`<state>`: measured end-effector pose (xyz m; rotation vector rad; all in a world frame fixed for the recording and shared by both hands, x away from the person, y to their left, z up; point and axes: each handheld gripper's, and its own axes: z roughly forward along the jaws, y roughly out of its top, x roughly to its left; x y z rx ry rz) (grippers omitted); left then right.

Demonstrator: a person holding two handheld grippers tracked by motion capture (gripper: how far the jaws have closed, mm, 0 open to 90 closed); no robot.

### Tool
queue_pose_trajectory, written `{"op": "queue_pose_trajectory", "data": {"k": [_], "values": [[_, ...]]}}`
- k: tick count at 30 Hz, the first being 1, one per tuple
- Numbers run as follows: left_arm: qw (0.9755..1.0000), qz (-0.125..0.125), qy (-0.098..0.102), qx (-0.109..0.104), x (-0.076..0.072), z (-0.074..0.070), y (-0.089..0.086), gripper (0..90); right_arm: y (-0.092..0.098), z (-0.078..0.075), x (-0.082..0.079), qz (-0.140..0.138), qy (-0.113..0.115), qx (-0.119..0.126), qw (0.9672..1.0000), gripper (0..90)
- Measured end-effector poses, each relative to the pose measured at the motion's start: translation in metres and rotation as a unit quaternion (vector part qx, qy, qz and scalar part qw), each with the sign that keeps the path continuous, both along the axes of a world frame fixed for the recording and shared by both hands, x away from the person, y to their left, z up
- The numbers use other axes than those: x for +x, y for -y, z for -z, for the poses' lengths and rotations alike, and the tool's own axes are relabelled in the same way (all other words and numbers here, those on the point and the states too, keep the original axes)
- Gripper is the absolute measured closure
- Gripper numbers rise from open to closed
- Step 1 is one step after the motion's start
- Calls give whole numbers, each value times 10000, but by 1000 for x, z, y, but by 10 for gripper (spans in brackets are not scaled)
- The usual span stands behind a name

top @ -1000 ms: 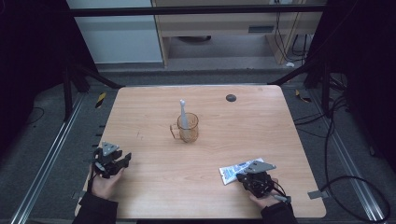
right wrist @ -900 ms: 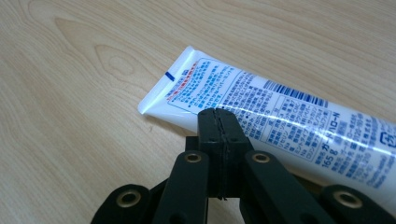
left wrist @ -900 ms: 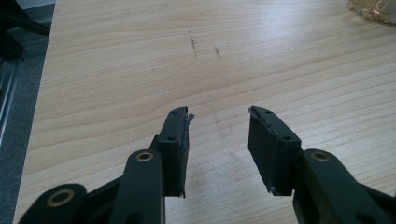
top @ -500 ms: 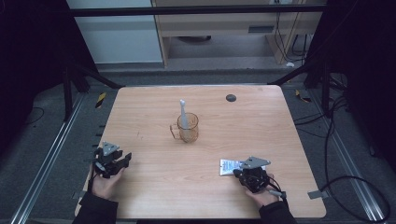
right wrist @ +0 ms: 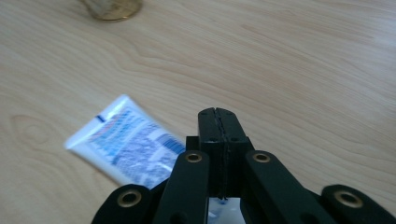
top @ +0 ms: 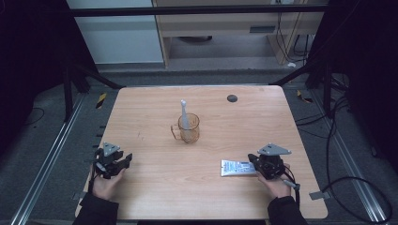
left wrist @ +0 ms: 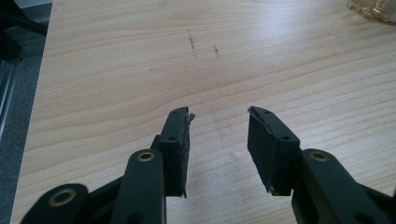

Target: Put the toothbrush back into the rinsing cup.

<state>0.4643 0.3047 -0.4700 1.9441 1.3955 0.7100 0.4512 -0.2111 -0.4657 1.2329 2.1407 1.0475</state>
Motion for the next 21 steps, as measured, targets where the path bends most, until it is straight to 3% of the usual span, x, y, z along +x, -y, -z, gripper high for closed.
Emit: {"op": "queue_pose_trajectory", "data": {"k": [6, 14, 21], "values": [[10000, -5, 4, -4, 0, 0, 0, 579, 15, 6, 14, 311, -125, -101, 9994, 900], [10000, -1, 11, -21, 0, -1, 0, 581, 21, 12, 15, 364, -312, -316, 9984, 900], [10000, -2, 16, -18, -1, -1, -1, 581, 26, 14, 10, 434, -437, -327, 9976, 900]]}}
